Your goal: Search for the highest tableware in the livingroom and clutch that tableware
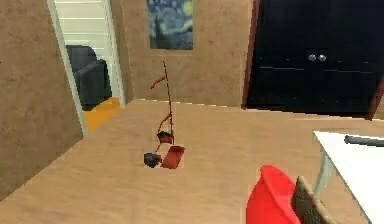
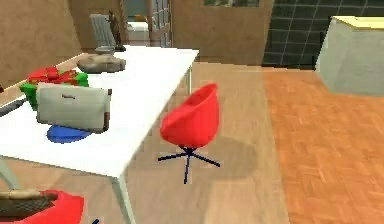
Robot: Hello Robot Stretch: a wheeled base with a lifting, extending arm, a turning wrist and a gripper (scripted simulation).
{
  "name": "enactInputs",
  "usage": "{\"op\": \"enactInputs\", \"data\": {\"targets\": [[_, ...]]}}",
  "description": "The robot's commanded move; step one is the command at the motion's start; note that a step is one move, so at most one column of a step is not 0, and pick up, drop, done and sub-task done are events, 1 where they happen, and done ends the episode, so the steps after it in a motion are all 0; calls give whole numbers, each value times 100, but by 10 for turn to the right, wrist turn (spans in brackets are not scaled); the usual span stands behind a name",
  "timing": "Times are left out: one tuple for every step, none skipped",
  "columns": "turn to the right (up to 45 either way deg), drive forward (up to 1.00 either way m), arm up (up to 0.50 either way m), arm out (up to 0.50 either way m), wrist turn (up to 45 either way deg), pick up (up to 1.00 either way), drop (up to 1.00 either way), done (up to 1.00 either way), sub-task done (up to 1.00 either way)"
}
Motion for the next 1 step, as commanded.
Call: {"op": "enactInputs", "data": {"targets": [[-360, 0, 0, 0, 0, 0, 0, 0, 0]]}}
